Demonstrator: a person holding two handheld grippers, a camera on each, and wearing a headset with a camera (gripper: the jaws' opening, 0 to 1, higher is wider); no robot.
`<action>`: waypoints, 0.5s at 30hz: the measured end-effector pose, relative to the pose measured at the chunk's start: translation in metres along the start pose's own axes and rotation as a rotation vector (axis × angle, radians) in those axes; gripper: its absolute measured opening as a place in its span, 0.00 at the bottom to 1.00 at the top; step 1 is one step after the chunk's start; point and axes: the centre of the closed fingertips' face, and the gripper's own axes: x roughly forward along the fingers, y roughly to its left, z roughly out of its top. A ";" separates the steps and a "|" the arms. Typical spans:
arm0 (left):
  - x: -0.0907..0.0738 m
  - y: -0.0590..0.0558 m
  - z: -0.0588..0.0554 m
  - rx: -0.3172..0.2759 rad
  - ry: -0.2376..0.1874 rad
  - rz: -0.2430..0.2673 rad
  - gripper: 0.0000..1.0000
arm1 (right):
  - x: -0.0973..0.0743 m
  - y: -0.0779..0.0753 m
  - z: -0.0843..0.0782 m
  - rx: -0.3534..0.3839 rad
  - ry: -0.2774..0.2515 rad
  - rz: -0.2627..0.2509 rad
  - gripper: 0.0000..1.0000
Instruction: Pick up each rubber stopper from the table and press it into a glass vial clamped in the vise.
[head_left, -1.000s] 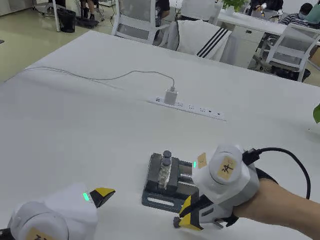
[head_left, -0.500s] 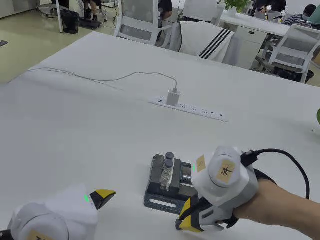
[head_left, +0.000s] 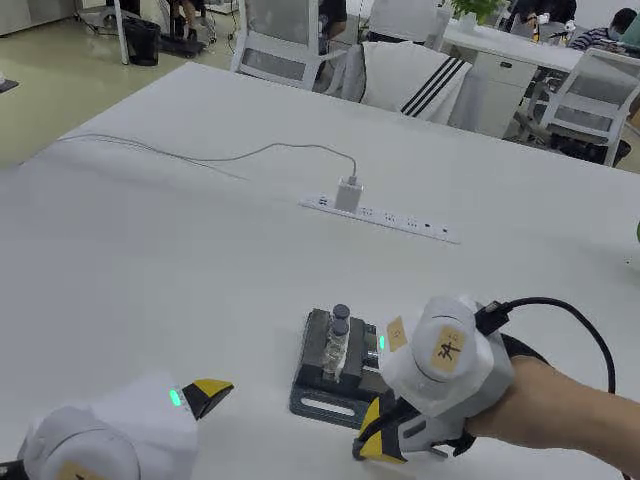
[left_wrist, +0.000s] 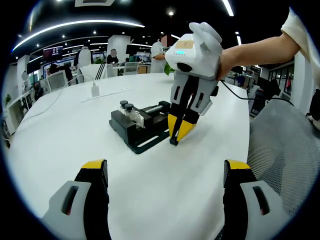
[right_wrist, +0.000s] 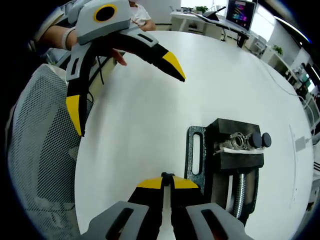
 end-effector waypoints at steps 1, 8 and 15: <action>0.000 0.000 0.000 0.000 0.000 0.001 0.96 | 0.000 0.000 0.000 0.003 -0.002 0.000 0.00; -0.001 0.001 -0.001 -0.002 0.000 0.004 0.95 | -0.001 -0.002 0.000 0.080 -0.029 -0.004 0.00; -0.001 0.002 0.002 0.003 -0.008 0.009 0.95 | -0.002 -0.003 0.000 0.196 -0.094 -0.006 0.00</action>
